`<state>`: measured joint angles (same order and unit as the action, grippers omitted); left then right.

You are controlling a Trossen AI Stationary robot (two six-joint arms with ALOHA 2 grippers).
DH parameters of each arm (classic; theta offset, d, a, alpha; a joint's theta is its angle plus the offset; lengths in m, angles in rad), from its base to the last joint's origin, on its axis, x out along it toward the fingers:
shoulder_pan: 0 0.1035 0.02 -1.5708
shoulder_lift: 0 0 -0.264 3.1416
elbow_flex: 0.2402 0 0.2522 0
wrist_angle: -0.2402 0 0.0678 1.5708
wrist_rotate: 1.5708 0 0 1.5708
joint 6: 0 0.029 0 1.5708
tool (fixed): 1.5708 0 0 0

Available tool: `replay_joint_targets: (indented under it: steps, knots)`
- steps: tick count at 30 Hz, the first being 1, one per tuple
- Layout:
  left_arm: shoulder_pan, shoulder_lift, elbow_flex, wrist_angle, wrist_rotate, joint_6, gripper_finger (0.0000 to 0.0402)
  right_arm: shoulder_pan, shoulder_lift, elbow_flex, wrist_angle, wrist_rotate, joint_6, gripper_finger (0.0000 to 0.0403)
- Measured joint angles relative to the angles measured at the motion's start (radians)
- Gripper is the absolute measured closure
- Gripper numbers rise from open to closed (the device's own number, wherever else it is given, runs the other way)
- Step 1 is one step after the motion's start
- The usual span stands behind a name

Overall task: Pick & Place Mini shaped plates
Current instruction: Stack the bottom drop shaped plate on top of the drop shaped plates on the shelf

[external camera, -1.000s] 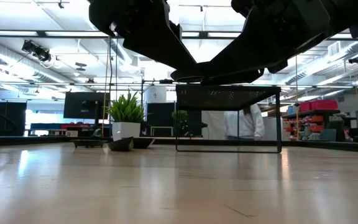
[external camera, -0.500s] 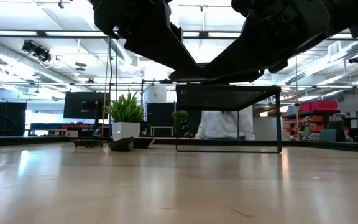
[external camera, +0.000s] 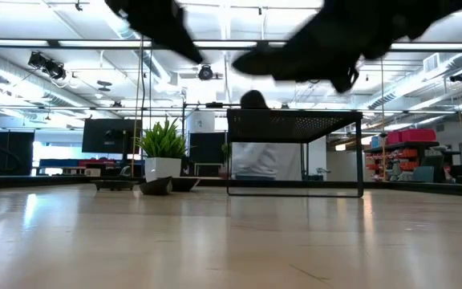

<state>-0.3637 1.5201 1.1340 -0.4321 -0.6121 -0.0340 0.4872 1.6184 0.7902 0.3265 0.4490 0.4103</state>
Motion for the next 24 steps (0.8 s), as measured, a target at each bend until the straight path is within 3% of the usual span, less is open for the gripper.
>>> replay_joint_targets:
  steps: [3,6,9,13,19,24]
  knots:
    - [-0.005,-0.055,-0.038,-0.109,-0.09,-0.117,0.006,0.013,-0.063,0.001,-0.002,0.078,0.004,0.0233]
    - [-0.037,-0.101,-0.134,-0.11,-0.183,-0.236,0.006,0.01,-0.132,0.001,-0.019,0.168,0.0,0.0233]
    - [-0.078,-0.117,-0.234,-0.04,-0.25,-0.354,0.006,-0.015,-0.212,0.002,-0.068,0.266,0.012,0.0234]
    - [-0.126,-0.118,-0.344,0.113,-0.263,-0.459,0.006,-0.096,-0.322,0.003,-0.165,0.346,0.072,0.0236]
    - [-0.162,-0.116,-0.446,0.333,-0.294,-0.506,0.006,-0.308,-0.403,0.003,-0.348,0.345,0.147,0.0236]
    - [-0.168,-0.115,-0.465,0.372,-0.314,-0.507,0.006,-0.519,-0.391,0.003,-0.371,0.238,0.167,0.0237]
